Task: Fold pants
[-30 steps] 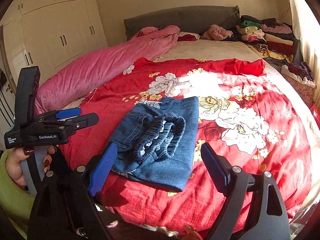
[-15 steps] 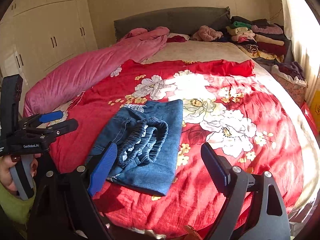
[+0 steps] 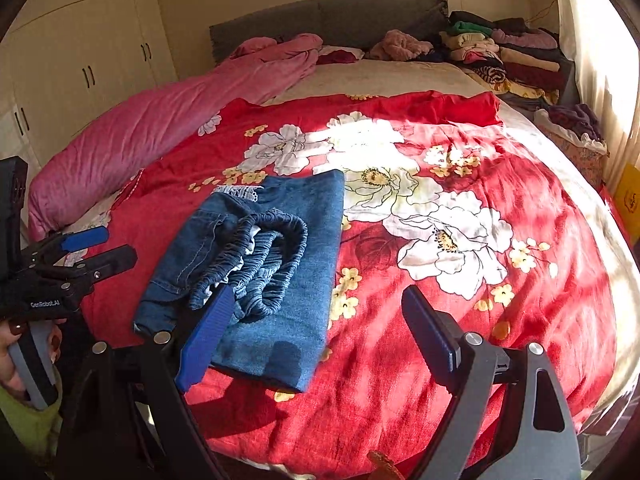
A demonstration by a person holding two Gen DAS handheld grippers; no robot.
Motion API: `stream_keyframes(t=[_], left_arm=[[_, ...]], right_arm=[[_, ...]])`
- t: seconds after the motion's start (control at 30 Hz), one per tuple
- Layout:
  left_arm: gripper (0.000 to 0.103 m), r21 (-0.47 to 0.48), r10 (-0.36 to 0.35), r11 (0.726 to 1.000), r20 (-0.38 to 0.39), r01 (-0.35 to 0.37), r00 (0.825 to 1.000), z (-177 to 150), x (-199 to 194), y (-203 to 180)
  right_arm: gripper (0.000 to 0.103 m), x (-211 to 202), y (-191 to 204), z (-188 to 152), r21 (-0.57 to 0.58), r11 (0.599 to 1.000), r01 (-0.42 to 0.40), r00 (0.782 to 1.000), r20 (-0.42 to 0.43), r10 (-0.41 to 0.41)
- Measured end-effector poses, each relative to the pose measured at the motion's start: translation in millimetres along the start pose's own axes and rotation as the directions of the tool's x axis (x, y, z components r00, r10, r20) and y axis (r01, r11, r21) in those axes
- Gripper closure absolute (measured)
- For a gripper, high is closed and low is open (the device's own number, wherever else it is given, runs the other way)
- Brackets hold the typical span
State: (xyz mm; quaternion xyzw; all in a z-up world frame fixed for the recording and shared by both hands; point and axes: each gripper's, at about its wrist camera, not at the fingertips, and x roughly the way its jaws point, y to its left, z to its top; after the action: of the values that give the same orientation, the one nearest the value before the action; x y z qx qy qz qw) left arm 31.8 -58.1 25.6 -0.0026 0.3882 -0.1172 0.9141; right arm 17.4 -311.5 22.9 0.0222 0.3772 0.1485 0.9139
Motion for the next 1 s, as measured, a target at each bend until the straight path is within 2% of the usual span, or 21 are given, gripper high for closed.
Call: stream_keyframes(t=[0.5,0.73,0.87,1.0], left_arm=[[0.010,-0.040,0.000,0.999,-0.052,-0.002,0.999,-6.3,37.6,10.9],[0.010,-0.079,-0.014,0.997,-0.076,0.008,0.997,-3.0,60.8,19.5],[0.010,-0.079,-0.026,0.997,-0.096,0.018,0.995,-2.3,72.1,18.9],[0.010,-0.061,-0.035,0.998,-0.107,0.028,0.994,-1.1,80.4,13.4]], right_arm=[[0.018,45.6,-12.5,4.5,0.031,1.000,-0.004,0.996,-0.084,0.007],[0.018,74.0,-14.3,13.4,0.041,0.998,-0.051,0.990,-0.132,0.056],[0.026,91.5,-15.6,16.5,0.054,0.994,-0.090,0.981,-0.165,0.098],[0.027,104.4,-15.1,15.7,0.070,0.989,-0.130,0.972,-0.189,0.141]])
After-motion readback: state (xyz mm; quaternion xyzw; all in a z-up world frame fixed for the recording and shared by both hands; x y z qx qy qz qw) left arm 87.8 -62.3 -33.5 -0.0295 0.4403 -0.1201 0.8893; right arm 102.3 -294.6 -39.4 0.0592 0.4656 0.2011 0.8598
